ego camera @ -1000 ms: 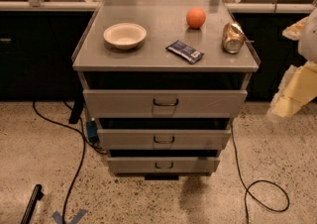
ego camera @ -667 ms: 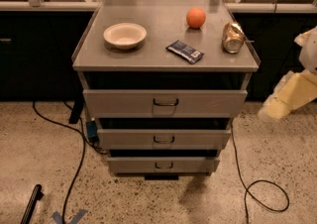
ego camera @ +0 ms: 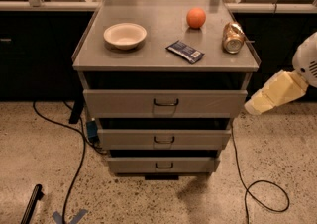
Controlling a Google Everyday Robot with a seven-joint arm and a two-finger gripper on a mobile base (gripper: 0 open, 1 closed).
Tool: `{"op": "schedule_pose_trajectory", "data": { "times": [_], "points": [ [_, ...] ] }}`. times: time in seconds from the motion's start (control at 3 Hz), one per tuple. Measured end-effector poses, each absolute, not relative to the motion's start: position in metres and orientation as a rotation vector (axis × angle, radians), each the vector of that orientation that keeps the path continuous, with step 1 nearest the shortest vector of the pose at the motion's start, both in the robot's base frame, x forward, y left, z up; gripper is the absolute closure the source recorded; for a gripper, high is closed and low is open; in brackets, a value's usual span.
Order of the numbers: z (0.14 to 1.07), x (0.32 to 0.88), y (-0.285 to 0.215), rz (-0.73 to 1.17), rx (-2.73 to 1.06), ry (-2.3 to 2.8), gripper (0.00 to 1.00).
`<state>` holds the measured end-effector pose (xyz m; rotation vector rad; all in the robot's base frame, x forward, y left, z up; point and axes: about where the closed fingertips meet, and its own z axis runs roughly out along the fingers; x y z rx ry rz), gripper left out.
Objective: Open top drawer
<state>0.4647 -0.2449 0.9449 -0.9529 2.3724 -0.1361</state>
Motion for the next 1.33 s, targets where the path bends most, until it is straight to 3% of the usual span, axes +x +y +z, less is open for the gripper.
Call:
{"op": "schedule_pose_trajectory", "data": {
  "times": [0.67, 1.33],
  "points": [
    [0.912, 0.449, -0.238, -0.092, -0.760, 2.376, 0.00],
    [0.813, 0.463, -0.226, -0.049, -0.451, 2.386, 0.00]
  ]
}}
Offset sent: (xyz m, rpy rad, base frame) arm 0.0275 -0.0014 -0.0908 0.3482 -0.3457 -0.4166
